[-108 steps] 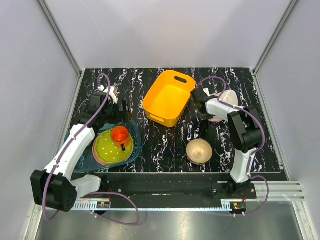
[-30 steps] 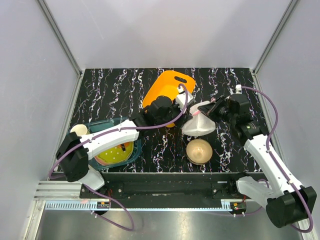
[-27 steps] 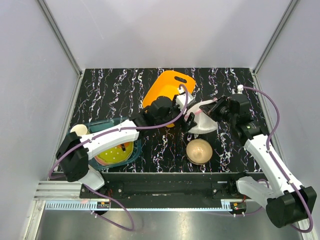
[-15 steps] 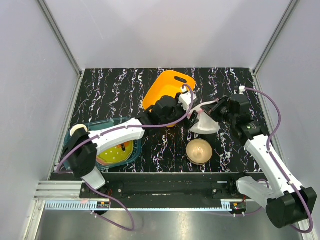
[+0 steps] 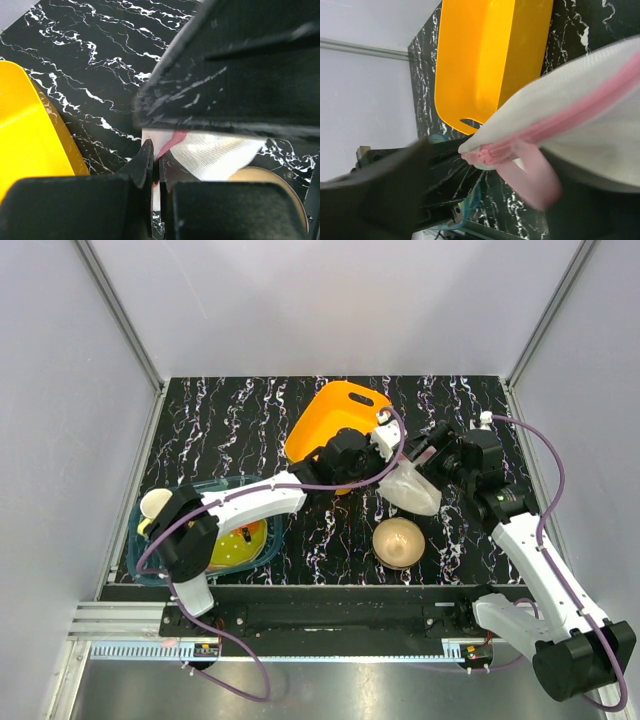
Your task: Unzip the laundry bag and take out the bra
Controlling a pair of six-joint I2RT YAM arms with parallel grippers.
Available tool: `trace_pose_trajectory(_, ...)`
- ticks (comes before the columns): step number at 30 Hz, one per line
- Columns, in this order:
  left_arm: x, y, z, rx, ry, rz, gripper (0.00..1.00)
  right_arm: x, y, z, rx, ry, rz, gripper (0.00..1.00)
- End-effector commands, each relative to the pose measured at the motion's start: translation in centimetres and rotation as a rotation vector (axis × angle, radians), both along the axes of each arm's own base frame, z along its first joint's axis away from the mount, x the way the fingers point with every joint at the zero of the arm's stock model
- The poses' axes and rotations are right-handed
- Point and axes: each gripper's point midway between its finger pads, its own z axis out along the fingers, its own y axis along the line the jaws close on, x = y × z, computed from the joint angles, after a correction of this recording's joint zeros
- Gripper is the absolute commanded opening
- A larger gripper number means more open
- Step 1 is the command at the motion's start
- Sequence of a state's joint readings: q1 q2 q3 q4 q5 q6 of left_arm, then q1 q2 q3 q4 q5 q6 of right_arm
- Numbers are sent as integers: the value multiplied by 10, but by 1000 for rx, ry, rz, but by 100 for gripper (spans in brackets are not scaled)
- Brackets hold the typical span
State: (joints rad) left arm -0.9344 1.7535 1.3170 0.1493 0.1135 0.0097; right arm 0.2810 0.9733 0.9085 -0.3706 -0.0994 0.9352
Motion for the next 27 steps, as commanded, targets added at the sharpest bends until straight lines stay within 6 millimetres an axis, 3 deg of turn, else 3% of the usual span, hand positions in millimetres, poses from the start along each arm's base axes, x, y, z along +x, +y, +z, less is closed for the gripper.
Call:
trace_pose_trajectory(1,5,14,72,-134,-172,35,0,-1,-11,24,-74,-80,18,100)
trace_pose_trajectory(2,4,20,63,-122,-168,41,0,-2,-17,41,-107,-125,13,100)
trace_pose_trajectory(4,3,29,77,-154,-211,49,0,-3,-33,60,-154,-158,-33,100)
trace_pose_trajectory(5,0,32,70,-147,-212,41,0,-5,-41,68,-186,-177,-52,100)
trace_pose_trajectory(7,-1,36,79,-178,-250,41,0,-5,-62,78,-221,-182,-127,100)
trace_pose_trajectory(12,-11,42,86,-238,-302,16,0,5,-94,73,-148,-145,-185,100)
trace_pose_trajectory(13,-13,42,89,-256,-315,6,0,5,-84,68,-83,-132,-109,100)
trace_pose_trajectory(14,-15,43,97,-283,-343,4,0,13,-91,59,-20,-94,-118,100)
trace_pose_trajectory(15,-16,44,95,-281,-347,-2,0,13,-77,63,52,-110,-28,100)
trace_pose_trajectory(17,-16,43,95,-277,-355,-6,0,18,-72,42,171,-39,2,98)
trace_pose_trajectory(18,-15,43,94,-269,-362,-6,0,18,-64,47,219,-61,59,98)
trace_pose_trajectory(20,-15,43,93,-263,-363,-9,0,18,-56,32,328,-11,73,97)
trace_pose_trajectory(21,-15,42,93,-264,-365,-14,0,19,-51,39,357,-52,119,96)
trace_pose_trajectory(23,-17,40,93,-272,-368,-24,0,20,-46,22,436,3,130,95)
trace_pose_trajectory(27,-19,36,92,-281,-370,-47,0,23,-41,16,506,-10,175,85)
